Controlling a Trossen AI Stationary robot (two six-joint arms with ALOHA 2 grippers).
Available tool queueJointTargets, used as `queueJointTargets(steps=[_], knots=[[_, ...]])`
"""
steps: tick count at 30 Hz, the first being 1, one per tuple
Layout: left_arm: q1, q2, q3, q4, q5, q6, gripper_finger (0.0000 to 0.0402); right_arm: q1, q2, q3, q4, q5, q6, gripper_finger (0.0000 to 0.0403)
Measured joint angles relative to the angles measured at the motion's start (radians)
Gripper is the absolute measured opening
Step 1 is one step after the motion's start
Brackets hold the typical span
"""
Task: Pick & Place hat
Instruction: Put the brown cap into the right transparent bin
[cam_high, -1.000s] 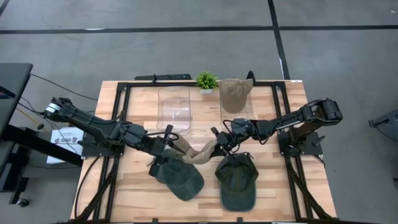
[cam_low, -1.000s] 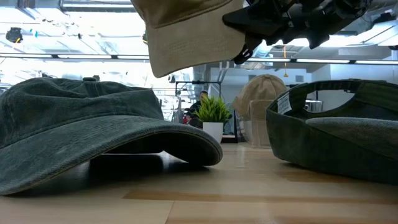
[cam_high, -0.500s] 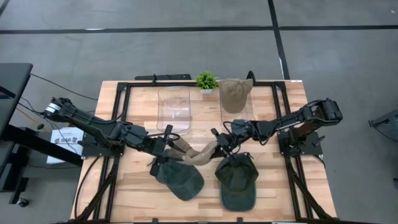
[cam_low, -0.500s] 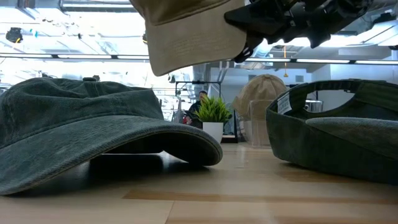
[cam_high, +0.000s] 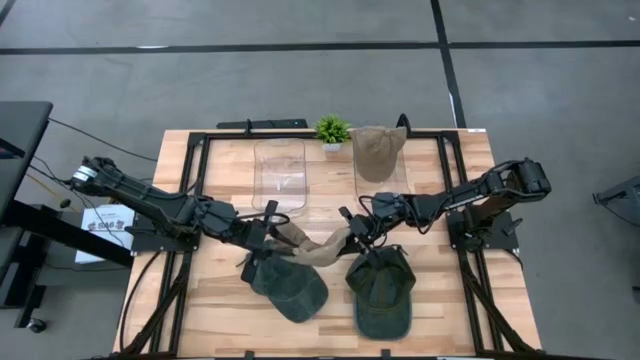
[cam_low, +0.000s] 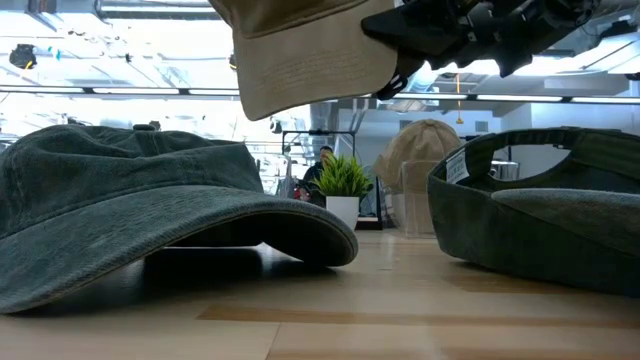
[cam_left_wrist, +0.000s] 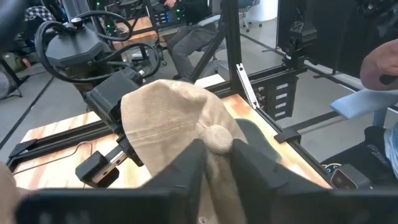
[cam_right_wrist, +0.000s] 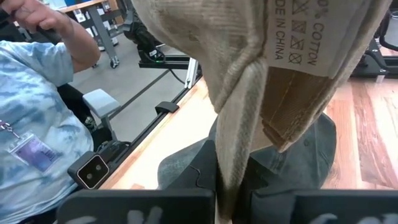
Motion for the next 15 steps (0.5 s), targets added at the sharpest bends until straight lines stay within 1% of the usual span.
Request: queueJointTargets(steps=[2,3,4,11,15], knots=[[0.01,0.0,0.0,0.0,-0.001,-0.002,0.0035,0.0,0.0,0.0,0.0,0.0,0.0,0.0004],[0.017,0.0,0.0,0.0,-0.001,-0.005,0.002,0.0,0.0,0.0,0.0,0.0,0.0,0.0004],[0.025,0.0,0.0,0.002,-0.001,-0.014,0.0014,0.0,0.0,0.0,0.0,0.0,0.0,0.0005],[0.069,0.0,0.0,0.009,-0.001,-0.072,0.0011,0.0,0.0,0.0,0.0,0.0,0.0,0.0008],[0.088,0.0,0.0,0.014,0.004,-0.114,0.0011,0.0,0.0,0.0,0.001,0.0,0.01,0.0027]])
